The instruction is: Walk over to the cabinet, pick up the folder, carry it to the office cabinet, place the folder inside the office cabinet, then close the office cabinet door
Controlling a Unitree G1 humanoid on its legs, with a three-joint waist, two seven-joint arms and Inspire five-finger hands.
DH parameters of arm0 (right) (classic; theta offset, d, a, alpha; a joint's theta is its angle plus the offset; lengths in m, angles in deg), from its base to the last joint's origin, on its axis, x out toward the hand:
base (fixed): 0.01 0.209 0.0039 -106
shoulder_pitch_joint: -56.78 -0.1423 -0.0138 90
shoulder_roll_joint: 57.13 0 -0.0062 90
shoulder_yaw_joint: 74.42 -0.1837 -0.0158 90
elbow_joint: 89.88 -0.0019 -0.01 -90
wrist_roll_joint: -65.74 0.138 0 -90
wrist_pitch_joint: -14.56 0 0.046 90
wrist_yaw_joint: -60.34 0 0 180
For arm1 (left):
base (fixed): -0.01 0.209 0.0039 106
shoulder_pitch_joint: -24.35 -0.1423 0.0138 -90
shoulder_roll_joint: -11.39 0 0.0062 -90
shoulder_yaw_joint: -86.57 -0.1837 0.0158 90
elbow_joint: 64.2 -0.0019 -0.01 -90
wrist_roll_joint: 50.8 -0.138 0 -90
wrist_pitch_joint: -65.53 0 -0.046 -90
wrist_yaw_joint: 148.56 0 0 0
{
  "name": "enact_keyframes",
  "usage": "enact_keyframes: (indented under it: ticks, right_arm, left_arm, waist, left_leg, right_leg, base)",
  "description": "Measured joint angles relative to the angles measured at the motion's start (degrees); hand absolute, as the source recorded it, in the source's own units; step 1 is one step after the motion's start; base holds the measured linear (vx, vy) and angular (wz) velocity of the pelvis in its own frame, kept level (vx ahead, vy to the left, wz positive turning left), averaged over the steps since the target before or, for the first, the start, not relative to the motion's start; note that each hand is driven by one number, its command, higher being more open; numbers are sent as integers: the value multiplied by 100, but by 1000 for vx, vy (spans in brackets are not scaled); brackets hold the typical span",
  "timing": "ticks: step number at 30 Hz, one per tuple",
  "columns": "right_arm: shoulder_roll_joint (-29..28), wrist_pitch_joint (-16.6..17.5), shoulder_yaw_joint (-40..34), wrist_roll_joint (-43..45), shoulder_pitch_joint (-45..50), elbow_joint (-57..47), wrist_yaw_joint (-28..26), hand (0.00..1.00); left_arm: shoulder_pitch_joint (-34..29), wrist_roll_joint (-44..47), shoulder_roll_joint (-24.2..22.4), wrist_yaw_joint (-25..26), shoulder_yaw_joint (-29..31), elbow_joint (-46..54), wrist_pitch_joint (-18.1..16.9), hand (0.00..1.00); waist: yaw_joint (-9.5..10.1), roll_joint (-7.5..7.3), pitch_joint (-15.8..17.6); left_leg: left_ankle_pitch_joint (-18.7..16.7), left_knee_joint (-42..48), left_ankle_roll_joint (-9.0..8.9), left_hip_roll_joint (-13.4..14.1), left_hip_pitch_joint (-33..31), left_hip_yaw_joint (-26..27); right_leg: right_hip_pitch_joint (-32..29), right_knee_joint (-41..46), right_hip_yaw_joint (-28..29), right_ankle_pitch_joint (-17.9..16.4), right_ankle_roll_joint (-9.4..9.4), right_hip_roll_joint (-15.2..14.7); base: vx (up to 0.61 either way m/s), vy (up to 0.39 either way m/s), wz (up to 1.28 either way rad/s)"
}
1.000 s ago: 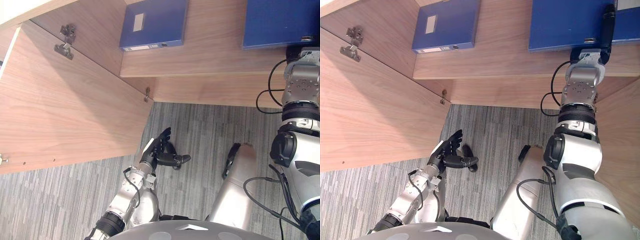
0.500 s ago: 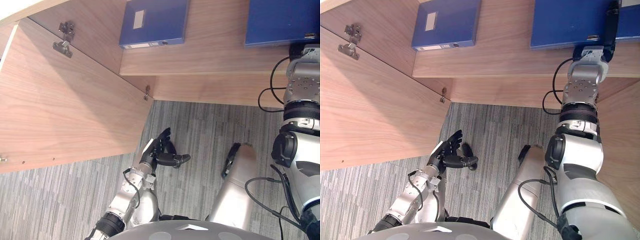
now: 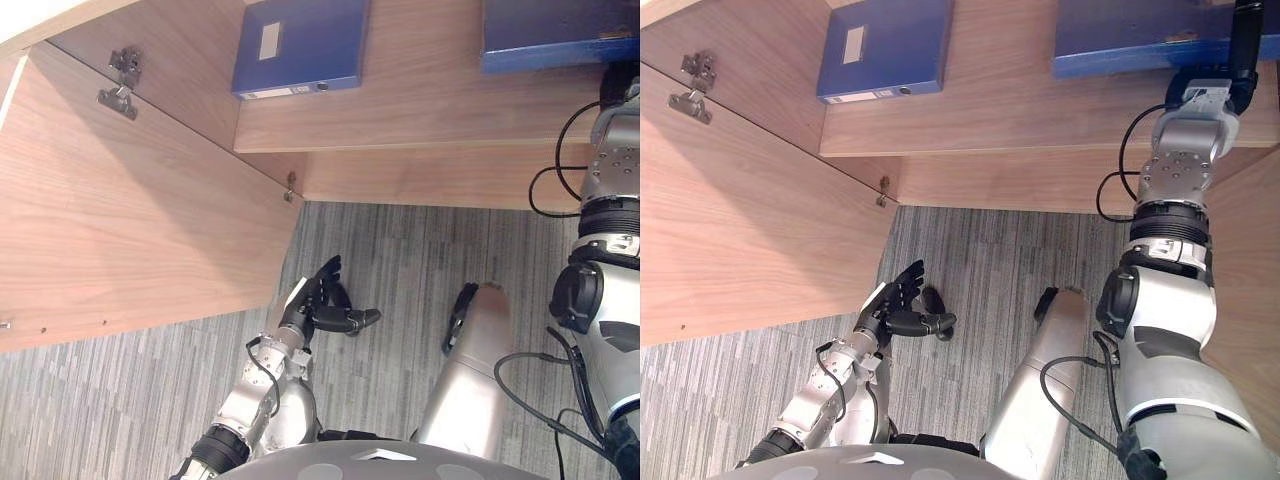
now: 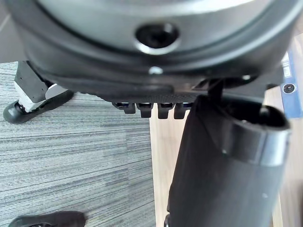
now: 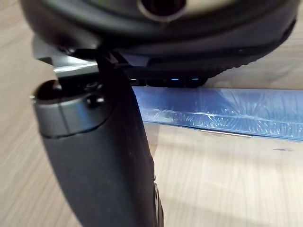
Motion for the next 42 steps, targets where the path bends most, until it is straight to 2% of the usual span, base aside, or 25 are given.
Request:
enact_keyframes:
  ticks: [14,24,35,42]
  right_arm:
    - [96,-459,333,-677,-591,1106,4,100]
    - [81,-702,456,-911,-606,1434,-36,100]
    - [-295,-709,326,-1129,-271,1682,-316,100]
    - [-649,-713,-45,-1128,270,1682,-554,100]
  left_arm:
    - [0,-2,0,6,2,-3,4,100]
    - [-1,-17,-1,-17,1,-50,10,100]
    - [23,-85,0,-142,4,-189,10,100]
    - [38,-88,4,-241,159,-348,11,100]
  waist:
    - [-52,11,-7]
    - [-49,22,-16]
    - [-53,13,-79]
    - [-32,-126,-204]
  left_leg:
    - [19,-102,-24,37,147,0]
    - [66,-292,-87,32,321,1]
    - [60,-376,-115,33,558,-97]
    - [91,-455,-160,26,656,-143]
  right_leg:
    - [174,-172,-72,78,-35,61]
    - [390,-449,-147,197,-30,145]
    - [789,-628,-321,221,-29,154]
    - [971,-765,-418,266,-27,162]
  base:
    - [-3,0,-2]
    - [5,5,-3]
    - [1,1,0]
    - [1,0,1]
